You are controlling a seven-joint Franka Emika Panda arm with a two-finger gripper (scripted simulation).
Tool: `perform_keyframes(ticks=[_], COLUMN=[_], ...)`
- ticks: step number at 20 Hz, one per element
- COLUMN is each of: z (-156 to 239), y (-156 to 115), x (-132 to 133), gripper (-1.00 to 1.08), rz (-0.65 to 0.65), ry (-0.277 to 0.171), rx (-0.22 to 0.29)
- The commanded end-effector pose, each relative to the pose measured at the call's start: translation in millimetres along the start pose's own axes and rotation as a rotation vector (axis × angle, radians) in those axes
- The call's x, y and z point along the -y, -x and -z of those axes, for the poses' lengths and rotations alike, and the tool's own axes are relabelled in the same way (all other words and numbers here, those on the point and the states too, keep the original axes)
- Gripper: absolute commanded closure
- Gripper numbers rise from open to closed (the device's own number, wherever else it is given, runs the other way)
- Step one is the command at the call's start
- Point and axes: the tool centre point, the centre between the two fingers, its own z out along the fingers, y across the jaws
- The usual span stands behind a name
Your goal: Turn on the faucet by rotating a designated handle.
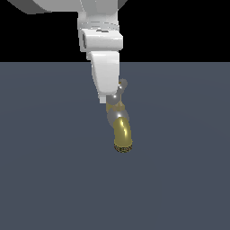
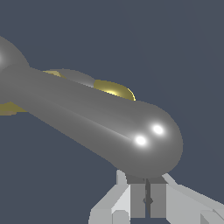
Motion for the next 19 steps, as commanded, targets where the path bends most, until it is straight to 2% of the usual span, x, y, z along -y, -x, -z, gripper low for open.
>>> perform_keyframes(ticks=[1, 18, 19], z=[0, 0, 0], y=[0, -106, -106], x=[0, -18, -18], gripper=[1.08, 1.08, 1.08], rz=[0.000, -0.024, -0.024], ry=[0.000, 0.002, 0.002], rx=[0.000, -0.001, -0.001])
